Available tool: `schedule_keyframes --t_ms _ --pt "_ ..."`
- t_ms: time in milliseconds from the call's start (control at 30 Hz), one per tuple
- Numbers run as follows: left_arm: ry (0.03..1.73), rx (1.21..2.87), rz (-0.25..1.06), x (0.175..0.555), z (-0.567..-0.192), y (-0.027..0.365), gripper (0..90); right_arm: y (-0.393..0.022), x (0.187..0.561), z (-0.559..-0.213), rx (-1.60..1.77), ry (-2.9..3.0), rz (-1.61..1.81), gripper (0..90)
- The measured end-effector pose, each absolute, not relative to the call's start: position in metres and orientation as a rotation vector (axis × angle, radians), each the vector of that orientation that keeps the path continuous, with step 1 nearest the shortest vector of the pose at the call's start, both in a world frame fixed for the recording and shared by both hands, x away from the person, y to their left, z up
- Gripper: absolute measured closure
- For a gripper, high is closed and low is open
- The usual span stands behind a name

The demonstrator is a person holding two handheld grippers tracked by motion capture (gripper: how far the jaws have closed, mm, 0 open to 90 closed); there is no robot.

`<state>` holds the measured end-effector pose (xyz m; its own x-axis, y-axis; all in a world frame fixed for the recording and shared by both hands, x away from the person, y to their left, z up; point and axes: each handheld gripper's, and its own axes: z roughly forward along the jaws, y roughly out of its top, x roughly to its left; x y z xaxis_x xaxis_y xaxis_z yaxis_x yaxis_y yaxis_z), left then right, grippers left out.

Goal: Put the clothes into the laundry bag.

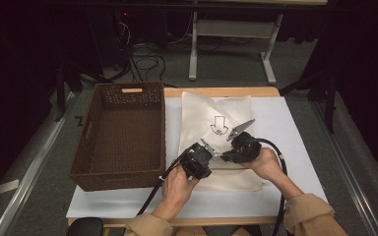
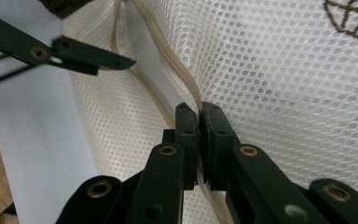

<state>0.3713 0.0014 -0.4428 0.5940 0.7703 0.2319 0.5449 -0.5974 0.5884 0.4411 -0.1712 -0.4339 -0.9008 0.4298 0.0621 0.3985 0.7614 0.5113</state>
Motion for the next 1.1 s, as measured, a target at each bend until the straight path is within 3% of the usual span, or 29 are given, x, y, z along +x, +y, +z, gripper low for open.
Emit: schedule_keyframes --t_ms 133,233,500,733,1100 --pt "1.023 2.383 0.655 0.377 -0.446 -0.002 44.3 -0.168 0.442 -0.437 0.676 2.909 0.810 86.4" --pt "1.031 2.380 0.626 0.389 -0.454 -0.003 46.5 -0.167 0.441 -0.438 0.680 2.911 0.811 86.3" --pt "0.998 2.382 0.547 0.400 -0.449 -0.001 82.3 -0.174 0.441 -0.435 0.748 2.885 0.895 85.5" --pt "0.900 2.511 0.492 0.390 -0.447 0.003 84.1 -0.170 0.436 -0.440 0.733 2.897 0.834 83.1" --pt "0.856 2.655 0.382 0.395 -0.472 0.000 83.2 -0.165 0.429 -0.470 0.781 2.887 0.854 81.6"
